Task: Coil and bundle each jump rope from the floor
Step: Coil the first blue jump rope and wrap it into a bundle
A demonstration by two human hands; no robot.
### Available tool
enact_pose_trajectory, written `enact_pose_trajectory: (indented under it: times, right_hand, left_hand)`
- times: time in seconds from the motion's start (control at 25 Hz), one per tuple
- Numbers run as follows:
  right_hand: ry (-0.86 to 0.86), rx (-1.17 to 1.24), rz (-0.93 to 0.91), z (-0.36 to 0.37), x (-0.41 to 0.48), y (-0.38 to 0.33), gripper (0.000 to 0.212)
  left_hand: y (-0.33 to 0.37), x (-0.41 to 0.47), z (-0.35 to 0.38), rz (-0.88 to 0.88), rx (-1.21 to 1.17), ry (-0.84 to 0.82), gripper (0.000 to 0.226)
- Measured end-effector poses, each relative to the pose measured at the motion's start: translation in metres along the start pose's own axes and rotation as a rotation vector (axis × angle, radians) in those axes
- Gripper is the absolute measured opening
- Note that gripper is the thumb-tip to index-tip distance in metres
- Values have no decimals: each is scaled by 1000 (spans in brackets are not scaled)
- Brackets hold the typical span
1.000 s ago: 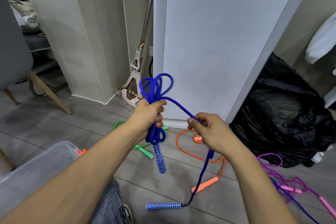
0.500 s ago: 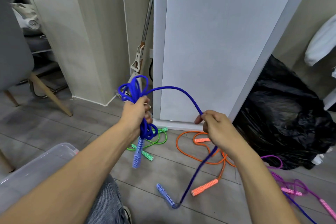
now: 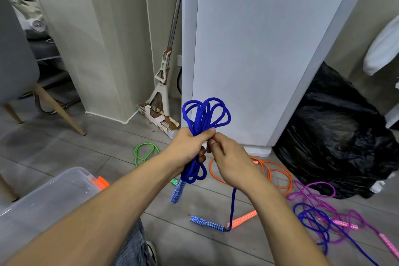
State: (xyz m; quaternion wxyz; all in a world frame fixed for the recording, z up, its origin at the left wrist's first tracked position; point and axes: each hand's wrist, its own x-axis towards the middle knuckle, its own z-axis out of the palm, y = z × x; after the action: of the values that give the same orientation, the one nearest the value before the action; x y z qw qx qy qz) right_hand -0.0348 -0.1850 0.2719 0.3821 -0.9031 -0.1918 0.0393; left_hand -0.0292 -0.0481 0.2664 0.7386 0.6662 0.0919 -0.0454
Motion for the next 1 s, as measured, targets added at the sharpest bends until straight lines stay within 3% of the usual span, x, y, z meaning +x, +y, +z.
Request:
enact_pose_trajectory:
  times: [0.12, 0.24, 0.36, 0.6, 0.72, 0.8, 0.92, 1.0]
  right_hand:
    - [-13, 33, -16, 1, 1, -1, 30]
    - [-32, 28, 1, 2, 3, 3, 36]
    - [-175, 83, 56, 2, 1, 8, 37]
    - [-493, 218, 111, -14, -9, 5, 35]
    - [-542, 121, 256, -34, -11, 26, 35]
    - [-440, -7, 341, -46, -9, 42, 35]
    - [-193, -44, 275, -51, -2, 48, 33]
    - [-126, -24, 181, -47, -1, 38, 33]
  left_hand:
    - [0, 0, 1, 33, 29, 27, 25]
    - [5, 11, -2, 63, -185, 150, 22]
    - [8, 24, -17, 66, -449, 216, 20]
    - [17, 32, -42, 27, -705, 430, 35]
    - [19, 36, -60, 127, -466, 642, 29]
    - [16, 38, -67, 169, -213, 693, 23]
    - [11, 36, -58, 163, -67, 510, 19]
    - [10, 28, -45, 176, 44, 363, 20]
